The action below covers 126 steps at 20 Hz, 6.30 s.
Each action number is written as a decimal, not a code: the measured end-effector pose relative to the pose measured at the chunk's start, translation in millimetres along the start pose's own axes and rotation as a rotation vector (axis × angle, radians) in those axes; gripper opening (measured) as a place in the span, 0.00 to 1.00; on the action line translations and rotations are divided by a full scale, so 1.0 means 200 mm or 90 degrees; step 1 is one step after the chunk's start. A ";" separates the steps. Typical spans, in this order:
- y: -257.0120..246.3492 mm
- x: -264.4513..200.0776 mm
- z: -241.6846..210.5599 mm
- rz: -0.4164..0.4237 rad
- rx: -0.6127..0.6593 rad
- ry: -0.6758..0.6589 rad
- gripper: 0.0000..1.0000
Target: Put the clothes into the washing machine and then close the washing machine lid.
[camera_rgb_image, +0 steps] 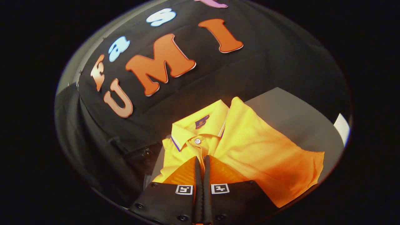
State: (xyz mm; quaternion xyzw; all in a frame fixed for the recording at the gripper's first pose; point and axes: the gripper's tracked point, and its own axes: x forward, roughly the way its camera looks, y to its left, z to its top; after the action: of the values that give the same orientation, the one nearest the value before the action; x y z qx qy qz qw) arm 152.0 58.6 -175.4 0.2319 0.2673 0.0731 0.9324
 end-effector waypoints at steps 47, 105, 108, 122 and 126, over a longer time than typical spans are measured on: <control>1.81 -0.32 -0.15 0.200 -0.204 -0.274 0.07; 1.15 1.24 -1.78 -0.063 -0.261 0.120 0.08; 1.04 1.23 -1.89 -0.094 -0.233 0.158 0.08; 0.76 1.32 -2.02 -0.193 -0.203 0.256 0.08; 0.72 1.29 -2.09 -0.214 -0.206 0.287 0.20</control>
State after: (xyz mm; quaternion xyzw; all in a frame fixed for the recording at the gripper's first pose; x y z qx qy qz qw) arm 146.4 416.8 -540.1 0.0112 0.4865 0.0095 0.8736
